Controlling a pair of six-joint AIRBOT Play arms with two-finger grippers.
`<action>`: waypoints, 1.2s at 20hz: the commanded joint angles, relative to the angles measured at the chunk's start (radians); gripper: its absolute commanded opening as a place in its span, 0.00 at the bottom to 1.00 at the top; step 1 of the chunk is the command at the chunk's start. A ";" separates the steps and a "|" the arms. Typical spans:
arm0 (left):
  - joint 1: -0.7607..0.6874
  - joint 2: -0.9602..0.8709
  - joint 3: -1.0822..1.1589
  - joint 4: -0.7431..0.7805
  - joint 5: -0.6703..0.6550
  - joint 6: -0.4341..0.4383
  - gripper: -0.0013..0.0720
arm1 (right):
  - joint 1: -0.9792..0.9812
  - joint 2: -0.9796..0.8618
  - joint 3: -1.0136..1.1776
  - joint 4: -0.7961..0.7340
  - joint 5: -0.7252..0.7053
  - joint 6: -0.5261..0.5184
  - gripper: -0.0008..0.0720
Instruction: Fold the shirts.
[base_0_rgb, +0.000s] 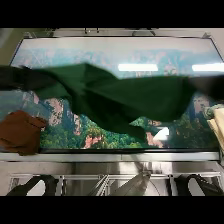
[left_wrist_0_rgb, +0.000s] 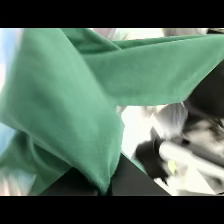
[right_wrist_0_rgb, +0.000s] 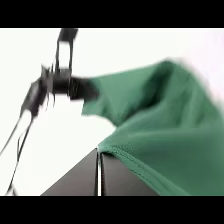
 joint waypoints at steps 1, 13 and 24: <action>0.188 0.171 0.261 -0.255 -0.011 0.053 0.05 | -0.265 0.173 0.253 0.144 -0.026 0.010 0.03; -0.169 -0.230 0.286 0.186 0.042 0.050 0.06 | -0.119 -0.036 0.139 -0.448 -0.257 0.107 0.03; -0.090 -1.162 0.697 0.340 -0.103 -0.248 0.79 | -0.102 -0.723 0.109 -0.583 -0.435 -0.009 0.60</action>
